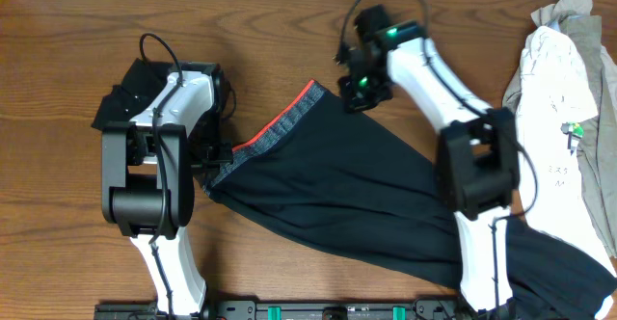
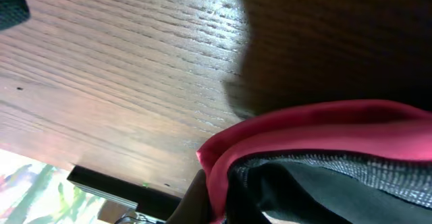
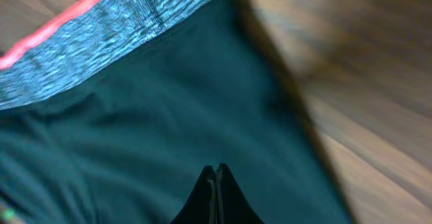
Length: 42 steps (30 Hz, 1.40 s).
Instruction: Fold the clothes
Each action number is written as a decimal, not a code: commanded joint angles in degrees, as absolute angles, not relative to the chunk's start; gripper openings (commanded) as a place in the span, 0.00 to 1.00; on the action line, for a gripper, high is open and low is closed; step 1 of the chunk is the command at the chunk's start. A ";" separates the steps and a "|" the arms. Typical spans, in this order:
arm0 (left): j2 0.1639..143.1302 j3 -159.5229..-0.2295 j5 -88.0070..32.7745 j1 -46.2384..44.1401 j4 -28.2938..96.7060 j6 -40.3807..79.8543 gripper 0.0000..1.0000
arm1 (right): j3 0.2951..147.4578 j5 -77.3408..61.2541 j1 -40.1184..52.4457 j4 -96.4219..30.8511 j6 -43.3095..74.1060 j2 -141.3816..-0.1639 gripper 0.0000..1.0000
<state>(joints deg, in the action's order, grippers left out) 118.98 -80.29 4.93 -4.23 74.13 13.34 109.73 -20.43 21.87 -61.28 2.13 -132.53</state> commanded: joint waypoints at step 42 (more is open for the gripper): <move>105.49 -87.79 4.97 -4.03 74.76 11.09 0.45 | 140.97 -24.80 2.31 -67.90 3.57 -130.98 0.60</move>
<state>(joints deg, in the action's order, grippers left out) 111.44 -84.60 4.71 -4.21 74.56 12.60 138.74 -32.60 3.49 -63.29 11.57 -139.68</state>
